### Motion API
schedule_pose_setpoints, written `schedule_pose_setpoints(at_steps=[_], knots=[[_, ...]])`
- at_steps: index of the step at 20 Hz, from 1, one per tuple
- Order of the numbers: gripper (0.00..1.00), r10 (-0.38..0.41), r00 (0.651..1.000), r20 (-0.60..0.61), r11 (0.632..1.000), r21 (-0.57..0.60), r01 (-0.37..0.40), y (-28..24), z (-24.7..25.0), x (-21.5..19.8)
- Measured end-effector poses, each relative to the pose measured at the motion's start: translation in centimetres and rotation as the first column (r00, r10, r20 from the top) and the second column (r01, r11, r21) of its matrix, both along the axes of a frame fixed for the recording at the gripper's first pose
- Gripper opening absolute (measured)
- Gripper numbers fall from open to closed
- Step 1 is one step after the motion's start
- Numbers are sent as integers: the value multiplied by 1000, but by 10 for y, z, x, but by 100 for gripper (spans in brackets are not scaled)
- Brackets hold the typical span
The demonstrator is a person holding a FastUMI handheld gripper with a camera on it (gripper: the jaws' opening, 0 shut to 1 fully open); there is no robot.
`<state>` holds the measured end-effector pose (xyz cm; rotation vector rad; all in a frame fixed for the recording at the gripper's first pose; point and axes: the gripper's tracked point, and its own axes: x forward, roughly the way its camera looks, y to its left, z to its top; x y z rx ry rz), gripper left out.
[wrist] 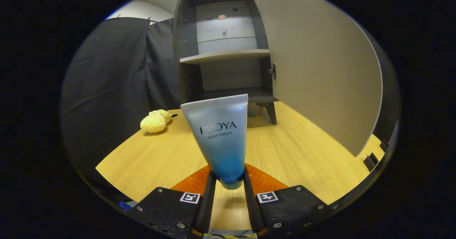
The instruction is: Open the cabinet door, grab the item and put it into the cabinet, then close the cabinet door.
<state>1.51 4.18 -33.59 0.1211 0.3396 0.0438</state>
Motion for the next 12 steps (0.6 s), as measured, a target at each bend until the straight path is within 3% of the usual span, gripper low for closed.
schedule_pose_setpoints(at_steps=[6,12], knots=[[43,-33,999,17,999,-13,33,-8,69,17],[43,-3,998,67,996,-87,9,6,142,44]])
